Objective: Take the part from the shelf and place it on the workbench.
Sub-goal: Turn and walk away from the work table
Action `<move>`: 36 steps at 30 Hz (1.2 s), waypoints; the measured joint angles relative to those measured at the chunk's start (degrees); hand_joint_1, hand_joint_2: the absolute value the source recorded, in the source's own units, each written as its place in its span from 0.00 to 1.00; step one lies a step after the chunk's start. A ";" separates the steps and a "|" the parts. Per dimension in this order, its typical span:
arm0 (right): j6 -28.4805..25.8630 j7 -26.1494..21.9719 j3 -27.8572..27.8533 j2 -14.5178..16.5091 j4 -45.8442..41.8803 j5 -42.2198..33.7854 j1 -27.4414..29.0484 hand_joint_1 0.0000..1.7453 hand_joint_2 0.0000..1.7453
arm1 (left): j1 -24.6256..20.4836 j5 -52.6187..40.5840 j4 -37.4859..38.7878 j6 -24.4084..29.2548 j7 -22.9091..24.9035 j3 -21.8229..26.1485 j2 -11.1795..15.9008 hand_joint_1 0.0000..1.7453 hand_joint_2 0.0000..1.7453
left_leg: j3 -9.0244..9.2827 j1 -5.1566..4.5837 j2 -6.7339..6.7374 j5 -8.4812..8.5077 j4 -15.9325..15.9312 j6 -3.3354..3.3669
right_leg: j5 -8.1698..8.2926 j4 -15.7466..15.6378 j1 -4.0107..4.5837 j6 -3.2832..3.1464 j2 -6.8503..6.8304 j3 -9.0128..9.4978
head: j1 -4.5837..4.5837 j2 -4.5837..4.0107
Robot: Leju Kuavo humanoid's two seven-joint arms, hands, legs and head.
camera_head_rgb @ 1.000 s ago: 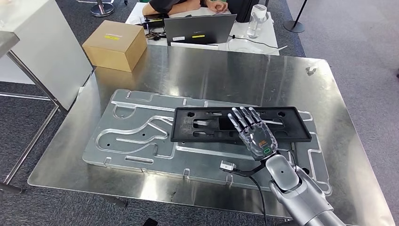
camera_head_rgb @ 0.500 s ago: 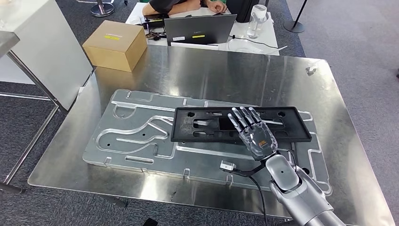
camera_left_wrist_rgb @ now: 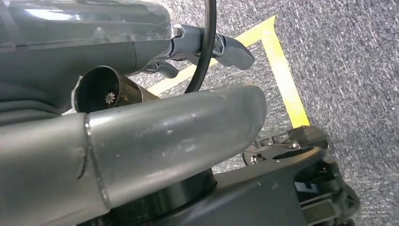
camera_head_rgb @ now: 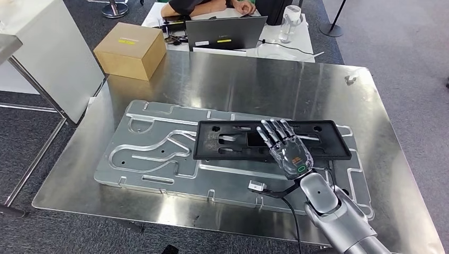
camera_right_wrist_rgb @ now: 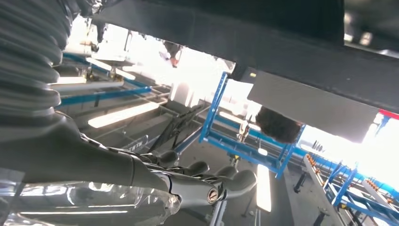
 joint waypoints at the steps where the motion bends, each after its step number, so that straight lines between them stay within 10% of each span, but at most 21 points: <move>1: 0.04 -0.03 -0.01 -0.02 -0.07 -0.10 -0.12 0.00 1.00 | -0.07 0.04 0.00 -0.09 0.00 -0.01 -0.03 0.00 0.00 | 0.24 0.13 0.13 0.38 -0.69 0.19 | -1.49 2.09 0.06 -0.07 -0.04 -0.93 | 0.02 0.00; 5: 0.09 -0.25 -0.01 0.09 0.10 -0.52 -0.07 0.00 1.00 | -0.35 0.11 0.00 -0.48 0.21 -0.01 -0.08 0.00 0.00 | -0.12 -0.02 0.34 0.71 -0.77 0.34 | -6.72 14.66 -0.04 -0.01 -0.10 -6.87 | 0.00 0.00; 10: -0.08 -0.53 -0.01 0.16 0.39 -0.90 -0.61 0.00 1.00 | -0.63 0.15 0.00 -0.69 0.45 -0.01 -0.19 0.00 0.00 | -1.31 0.09 0.16 0.72 0.91 -0.98 | 0.81 2.52 -0.47 0.00 -0.22 -1.19 | -0.01 0.00; 14: -0.10 -0.73 -0.01 0.36 0.58 -0.99 -1.03 0.00 1.00 | -0.77 0.21 0.00 -0.69 0.49 -0.03 -0.21 0.00 0.00 | -2.22 0.04 -0.04 1.37 1.44 -2.77 | 1.58 1.43 -0.19 -1.82 -0.08 -1.95 | -0.05 0.00; 20: -0.10 -0.75 0.00 0.66 0.81 -0.99 -1.43 0.00 1.00 | -0.81 0.40 0.00 -0.69 0.47 -0.05 -0.17 0.00 0.00 | -7.28 0.37 0.05 -9.55 16.99 -4.08 | 4.31 1.44 -0.10 -3.59 -0.46 -5.15 | -0.29 0.00; 22: -0.10 -0.76 0.00 0.69 0.97 -0.99 -1.44 0.00 1.00 | -0.80 0.55 0.00 -0.69 0.47 -0.06 -0.16 0.00 0.00 | -4.73 0.36 0.05 -8.60 15.55 -3.91 | 5.07 1.57 0.04 -3.47 -0.54 -6.22 | -0.30 0.00; 25: -0.11 -0.75 0.00 0.75 1.02 -0.99 -1.55 0.00 1.00 | -0.97 0.77 0.00 -0.69 0.47 -0.07 -0.16 0.00 0.00 | 3.30 0.12 -0.01 -5.64 3.93 -3.03 | 6.07 1.68 0.16 -2.85 -0.52 -7.15 | -0.28 0.00; 29: -0.12 -0.80 -0.01 0.81 1.03 -0.99 -1.68 0.00 1.00 | -1.05 0.78 0.00 -0.68 0.47 -0.07 -0.17 0.00 0.00 | 4.43 -0.23 0.00 -4.33 0.76 -1.84 | 7.40 1.32 0.15 -1.30 -0.46 -7.45 | -0.32 0.00; 31: -0.13 -0.84 -0.01 0.79 1.06 -1.01 -1.73 0.00 1.00 | -1.11 0.79 0.00 -0.68 0.47 -0.07 -0.20 0.00 0.00 | 3.66 -0.03 0.24 -3.07 0.03 -0.77 | 5.37 2.91 0.18 -0.82 -0.40 -8.39 | -0.27 0.00; 34: -0.14 -0.85 -0.01 0.78 1.12 -1.06 -1.78 0.00 1.00 | -1.13 0.78 0.00 -0.69 0.47 -0.07 -0.23 0.00 0.00 | 1.49 -0.23 0.43 -1.15 -0.27 0.12 | -2.30 12.47 0.26 -0.60 -0.37 -11.36 | -0.23 0.00; 36: -0.14 -0.86 0.00 0.78 1.21 -1.10 -1.73 0.00 1.00 | -1.10 0.79 0.00 -0.69 0.46 -0.07 -0.23 0.00 0.00 | -0.17 -0.59 0.44 -0.04 -0.08 0.20 | -3.56 16.97 0.31 -0.65 -0.37 -11.57 | -0.24 0.00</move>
